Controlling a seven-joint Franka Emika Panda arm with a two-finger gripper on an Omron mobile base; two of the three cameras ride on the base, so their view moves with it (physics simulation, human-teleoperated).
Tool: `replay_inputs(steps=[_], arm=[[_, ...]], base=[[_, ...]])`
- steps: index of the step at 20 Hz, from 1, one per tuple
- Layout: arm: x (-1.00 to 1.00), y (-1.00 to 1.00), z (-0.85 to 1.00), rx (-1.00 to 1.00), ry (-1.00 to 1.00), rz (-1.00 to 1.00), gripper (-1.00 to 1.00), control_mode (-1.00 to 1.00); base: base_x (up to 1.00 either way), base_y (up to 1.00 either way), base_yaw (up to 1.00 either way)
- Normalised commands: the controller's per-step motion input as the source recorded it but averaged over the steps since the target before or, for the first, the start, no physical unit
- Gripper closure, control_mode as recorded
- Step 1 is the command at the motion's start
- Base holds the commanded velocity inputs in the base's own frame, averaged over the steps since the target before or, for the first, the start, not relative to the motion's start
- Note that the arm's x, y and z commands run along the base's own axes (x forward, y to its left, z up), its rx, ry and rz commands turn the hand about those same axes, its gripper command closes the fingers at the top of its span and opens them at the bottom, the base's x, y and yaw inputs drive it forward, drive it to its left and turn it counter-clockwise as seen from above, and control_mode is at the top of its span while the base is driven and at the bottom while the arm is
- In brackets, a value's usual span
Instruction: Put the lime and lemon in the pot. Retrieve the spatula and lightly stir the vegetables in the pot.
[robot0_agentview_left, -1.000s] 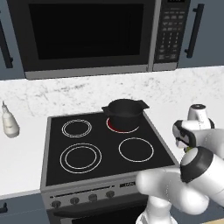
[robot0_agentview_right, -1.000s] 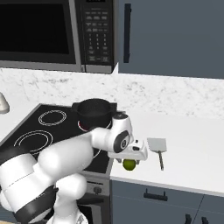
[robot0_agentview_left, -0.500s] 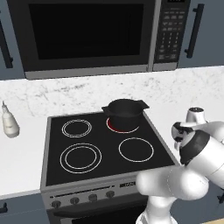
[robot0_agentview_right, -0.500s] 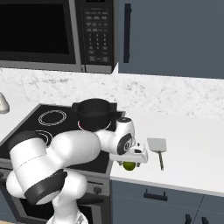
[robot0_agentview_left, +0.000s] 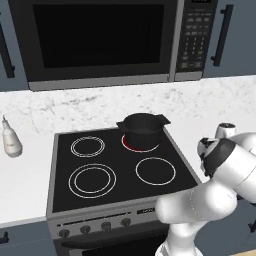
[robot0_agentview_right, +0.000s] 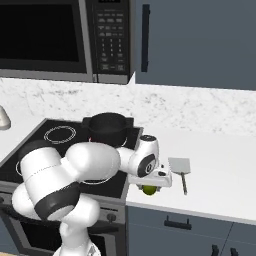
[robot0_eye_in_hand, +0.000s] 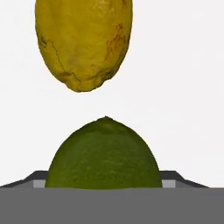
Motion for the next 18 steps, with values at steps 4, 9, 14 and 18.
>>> replay_inputs(steps=[4, 9, 14, 18], arm=[[0.07, 0.27, 0.21, 0.04, -0.05, 0.0, 1.0, -1.0], [0.0, 0.55, 0.87, 0.13, -0.18, 0.03, 1.0, -1.0], [0.05, 0.93, 1.0, 0.11, -0.14, 0.09, 1.0, -1.0], [0.41, 0.88, 0.58, 0.04, -0.08, 0.15, 1.0, -1.0]], base=[[0.0, 0.0, 0.0], [0.0, 0.0, 0.0], [0.0, 0.0, 0.0], [0.0, 0.0, 0.0]])
